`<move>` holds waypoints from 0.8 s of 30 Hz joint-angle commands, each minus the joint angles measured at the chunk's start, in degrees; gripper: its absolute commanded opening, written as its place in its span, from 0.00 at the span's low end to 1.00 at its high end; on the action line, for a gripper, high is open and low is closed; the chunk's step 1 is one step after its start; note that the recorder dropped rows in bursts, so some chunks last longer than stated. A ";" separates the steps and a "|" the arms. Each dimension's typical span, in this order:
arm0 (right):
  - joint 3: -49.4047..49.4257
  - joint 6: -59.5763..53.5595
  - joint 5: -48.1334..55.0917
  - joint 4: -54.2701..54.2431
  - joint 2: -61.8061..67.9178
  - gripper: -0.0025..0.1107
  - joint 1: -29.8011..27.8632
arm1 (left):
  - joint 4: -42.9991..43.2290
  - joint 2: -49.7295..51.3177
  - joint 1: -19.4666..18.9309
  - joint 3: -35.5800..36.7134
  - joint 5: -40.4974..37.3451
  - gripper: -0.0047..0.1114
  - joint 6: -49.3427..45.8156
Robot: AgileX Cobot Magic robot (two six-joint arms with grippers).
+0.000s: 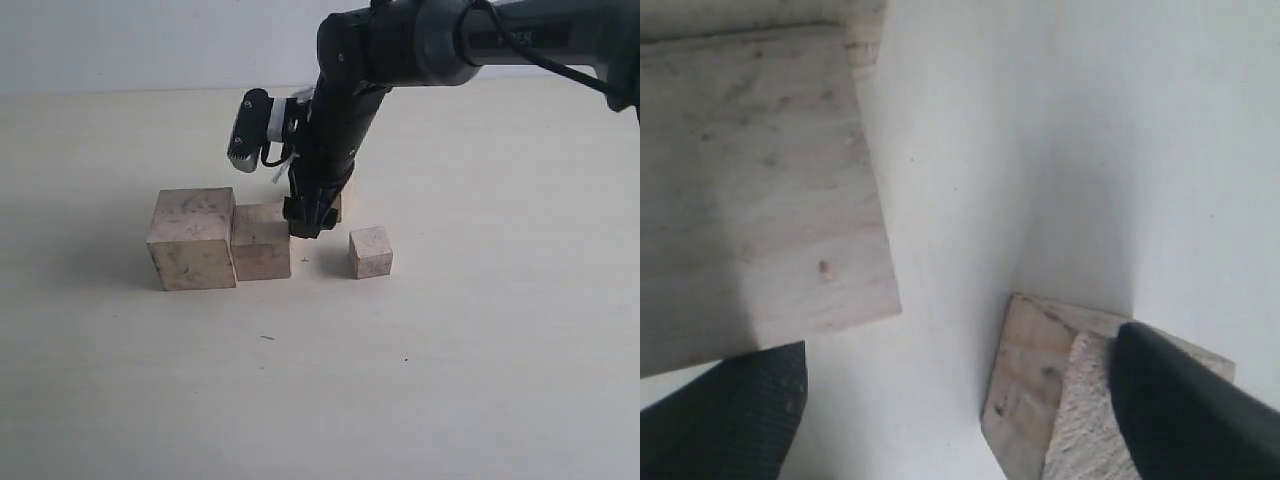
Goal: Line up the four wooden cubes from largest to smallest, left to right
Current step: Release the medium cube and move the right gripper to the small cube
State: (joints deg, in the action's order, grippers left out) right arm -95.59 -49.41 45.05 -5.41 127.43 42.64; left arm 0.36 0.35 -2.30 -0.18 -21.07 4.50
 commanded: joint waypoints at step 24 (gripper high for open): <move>0.34 2.88 -0.55 -5.57 -7.78 0.71 -9.79 | -0.36 -0.35 0.11 0.18 0.77 0.04 0.26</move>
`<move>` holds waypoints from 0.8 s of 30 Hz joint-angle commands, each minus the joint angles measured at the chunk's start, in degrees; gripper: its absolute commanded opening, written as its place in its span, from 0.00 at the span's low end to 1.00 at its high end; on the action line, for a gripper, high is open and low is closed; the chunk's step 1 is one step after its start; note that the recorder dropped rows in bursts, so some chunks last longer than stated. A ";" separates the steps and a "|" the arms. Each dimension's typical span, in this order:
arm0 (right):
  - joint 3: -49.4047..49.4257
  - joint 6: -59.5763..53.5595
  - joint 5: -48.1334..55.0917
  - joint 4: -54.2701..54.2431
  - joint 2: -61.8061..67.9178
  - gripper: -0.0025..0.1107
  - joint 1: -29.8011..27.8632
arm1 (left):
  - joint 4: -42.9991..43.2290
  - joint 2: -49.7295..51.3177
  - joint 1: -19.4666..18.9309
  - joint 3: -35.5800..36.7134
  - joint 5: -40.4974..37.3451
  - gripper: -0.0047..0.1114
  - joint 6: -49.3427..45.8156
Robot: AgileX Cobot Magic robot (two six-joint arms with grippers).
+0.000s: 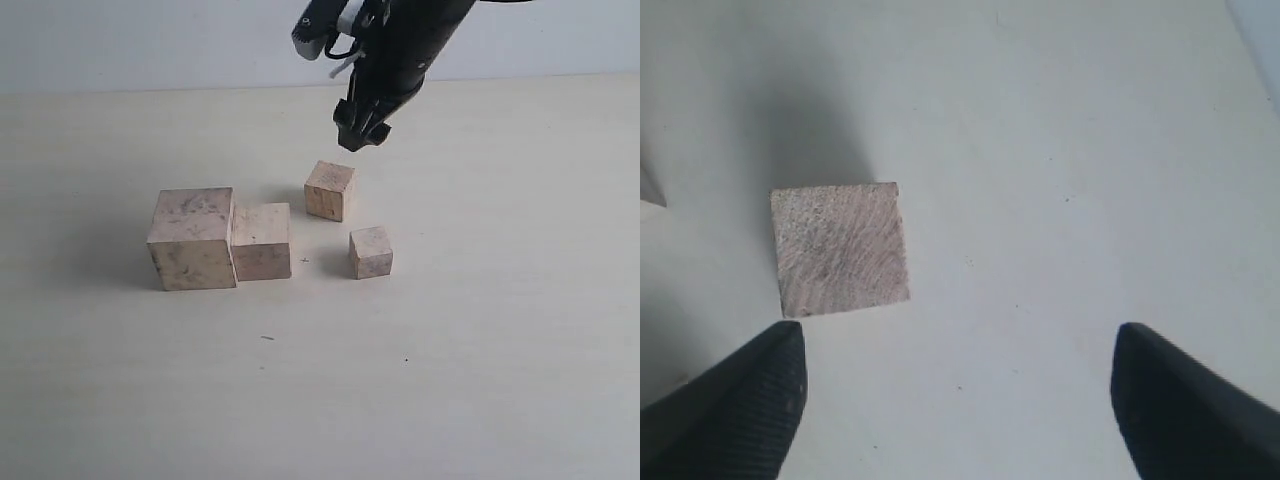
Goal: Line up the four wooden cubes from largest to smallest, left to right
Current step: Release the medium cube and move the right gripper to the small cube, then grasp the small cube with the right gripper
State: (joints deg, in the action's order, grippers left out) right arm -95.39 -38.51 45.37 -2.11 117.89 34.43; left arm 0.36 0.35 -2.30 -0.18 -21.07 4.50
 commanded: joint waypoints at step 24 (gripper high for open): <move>0.15 -18.05 -3.37 -14.49 11.90 0.58 -2.19 | -0.36 -0.35 0.11 0.18 0.77 0.04 0.26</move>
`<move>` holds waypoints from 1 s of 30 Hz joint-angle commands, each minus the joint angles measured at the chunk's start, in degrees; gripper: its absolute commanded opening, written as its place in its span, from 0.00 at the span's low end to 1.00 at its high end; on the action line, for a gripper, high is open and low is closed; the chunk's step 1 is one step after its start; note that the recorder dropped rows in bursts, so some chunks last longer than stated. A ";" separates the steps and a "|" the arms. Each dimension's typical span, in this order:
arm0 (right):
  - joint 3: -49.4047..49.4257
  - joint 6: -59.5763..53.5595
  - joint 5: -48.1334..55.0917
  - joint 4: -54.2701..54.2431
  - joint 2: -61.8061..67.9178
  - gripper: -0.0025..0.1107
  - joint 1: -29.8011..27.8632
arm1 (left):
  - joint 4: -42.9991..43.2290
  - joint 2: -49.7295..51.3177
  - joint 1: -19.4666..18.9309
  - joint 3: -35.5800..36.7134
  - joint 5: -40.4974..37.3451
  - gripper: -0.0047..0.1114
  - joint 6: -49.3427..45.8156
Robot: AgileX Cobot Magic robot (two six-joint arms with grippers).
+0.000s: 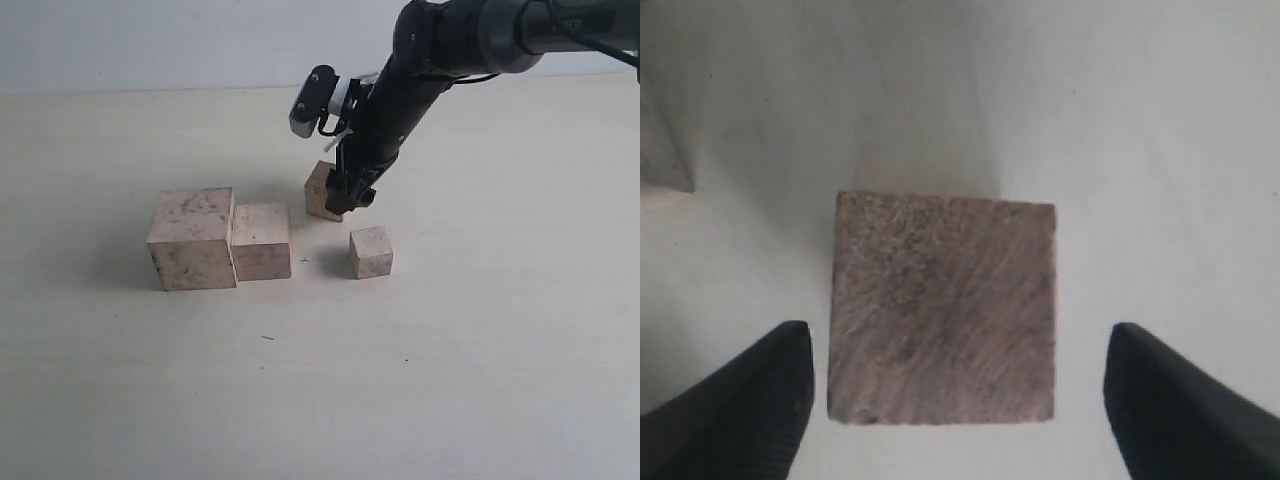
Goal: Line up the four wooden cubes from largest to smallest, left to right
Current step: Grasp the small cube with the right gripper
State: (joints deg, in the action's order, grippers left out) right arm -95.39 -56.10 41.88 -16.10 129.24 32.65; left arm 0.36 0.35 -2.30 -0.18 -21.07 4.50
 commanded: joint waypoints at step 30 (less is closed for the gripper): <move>3.55 -26.75 15.92 -11.05 -2.45 0.02 -0.30 | -0.36 -0.35 0.11 0.18 0.77 0.04 0.26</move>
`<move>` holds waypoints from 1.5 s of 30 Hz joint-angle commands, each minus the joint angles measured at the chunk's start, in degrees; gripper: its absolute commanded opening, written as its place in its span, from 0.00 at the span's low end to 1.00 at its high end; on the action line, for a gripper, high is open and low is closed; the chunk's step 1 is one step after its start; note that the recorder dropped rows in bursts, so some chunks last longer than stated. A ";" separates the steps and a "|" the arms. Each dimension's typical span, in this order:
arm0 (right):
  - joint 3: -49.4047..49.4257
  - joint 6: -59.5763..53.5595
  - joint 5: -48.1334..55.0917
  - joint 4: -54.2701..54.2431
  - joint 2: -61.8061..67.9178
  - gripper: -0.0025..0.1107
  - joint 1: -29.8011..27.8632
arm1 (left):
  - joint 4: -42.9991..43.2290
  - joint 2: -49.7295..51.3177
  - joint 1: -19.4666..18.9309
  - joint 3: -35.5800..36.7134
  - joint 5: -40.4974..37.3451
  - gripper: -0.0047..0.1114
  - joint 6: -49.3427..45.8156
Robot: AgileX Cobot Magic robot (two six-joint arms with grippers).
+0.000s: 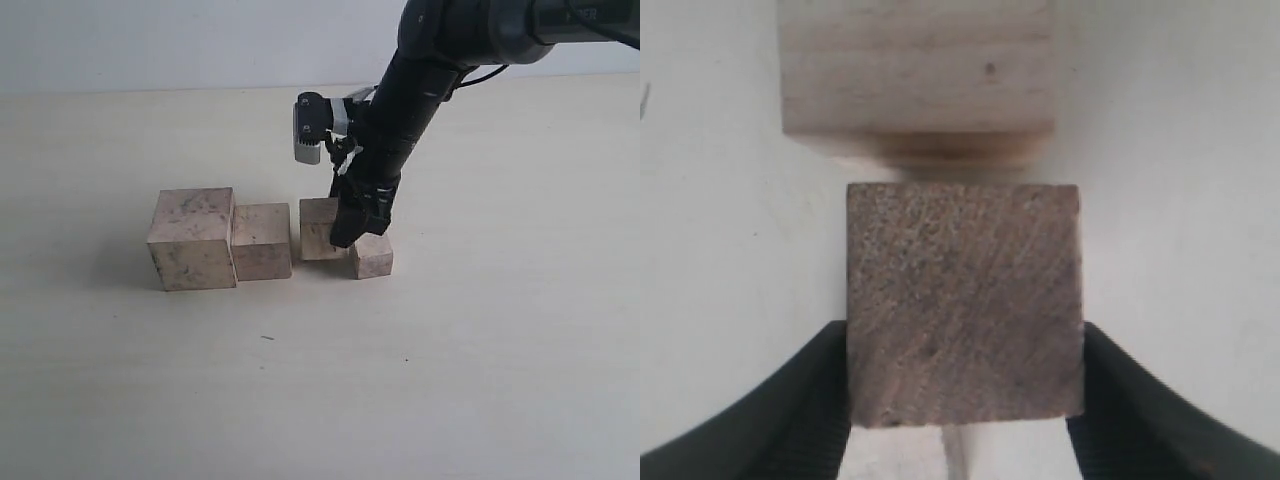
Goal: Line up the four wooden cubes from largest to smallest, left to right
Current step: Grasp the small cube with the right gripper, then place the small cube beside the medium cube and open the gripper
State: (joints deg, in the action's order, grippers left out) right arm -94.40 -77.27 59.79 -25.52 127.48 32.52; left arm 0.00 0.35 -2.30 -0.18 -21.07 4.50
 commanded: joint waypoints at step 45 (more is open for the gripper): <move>5.61 -7.70 -7.02 -8.57 -0.60 0.22 -0.30 | 0.00 -0.35 0.11 0.18 0.77 0.04 0.26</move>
State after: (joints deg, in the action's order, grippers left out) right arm -88.96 -84.43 52.40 -33.24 127.03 32.52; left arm 0.36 0.35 -2.30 -0.18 -21.07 4.50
